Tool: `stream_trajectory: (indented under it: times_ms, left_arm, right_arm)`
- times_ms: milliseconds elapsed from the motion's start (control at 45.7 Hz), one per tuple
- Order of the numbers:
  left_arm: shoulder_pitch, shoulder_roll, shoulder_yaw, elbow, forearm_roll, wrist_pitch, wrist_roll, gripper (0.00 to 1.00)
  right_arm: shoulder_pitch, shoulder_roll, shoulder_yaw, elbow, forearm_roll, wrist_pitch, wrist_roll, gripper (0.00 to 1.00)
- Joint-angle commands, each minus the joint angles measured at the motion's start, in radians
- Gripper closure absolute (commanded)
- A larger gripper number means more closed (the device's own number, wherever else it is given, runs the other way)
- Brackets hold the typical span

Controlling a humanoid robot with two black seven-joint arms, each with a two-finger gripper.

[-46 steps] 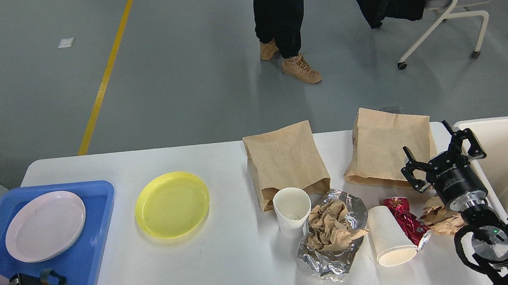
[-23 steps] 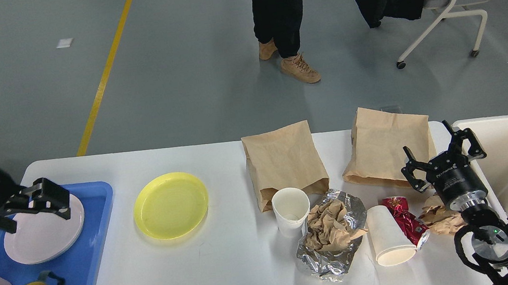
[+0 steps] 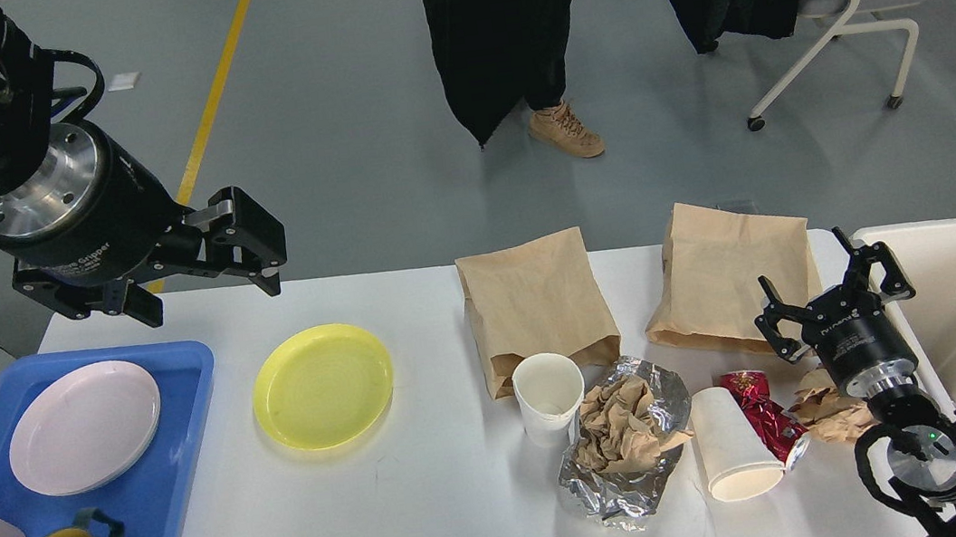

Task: Tidy desktop
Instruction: 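Open the left gripper and lift it off the green mug, then lower the left gripper to the edge of the yellow plate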

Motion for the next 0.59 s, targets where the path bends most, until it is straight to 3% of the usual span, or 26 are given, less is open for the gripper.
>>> stream_trajectory:
  times_ms: [0, 131, 306, 569]
  left_arm:
    - [0.013, 0.003, -0.004, -0.002, 0.008, -0.035, 0.006, 0.04]
    - [0.02, 0.01, 0.0, 0.0, 0.026, -0.02, 0.007, 0.04]
    - [0.109, 0.108, -0.021, 0.014, 0.02, -0.009, -0.014, 0.04]
    - [0.407, 0.22, -0.032, 0.159, 0.002, 0.133, -0.012, 0.05]
  right_arm:
    - [0.0, 0.0, 0.0, 0.0, 0.0, 0.0, 0.0, 0.0]
    - [0.0, 0.0, 0.0, 0.0, 0.0, 0.0, 0.0, 0.0]
    - [0.0, 0.0, 0.0, 0.0, 0.0, 0.0, 0.0, 0.0]
    - [0.0, 0.0, 0.0, 0.002, 0.0, 0.0, 0.0, 0.0]
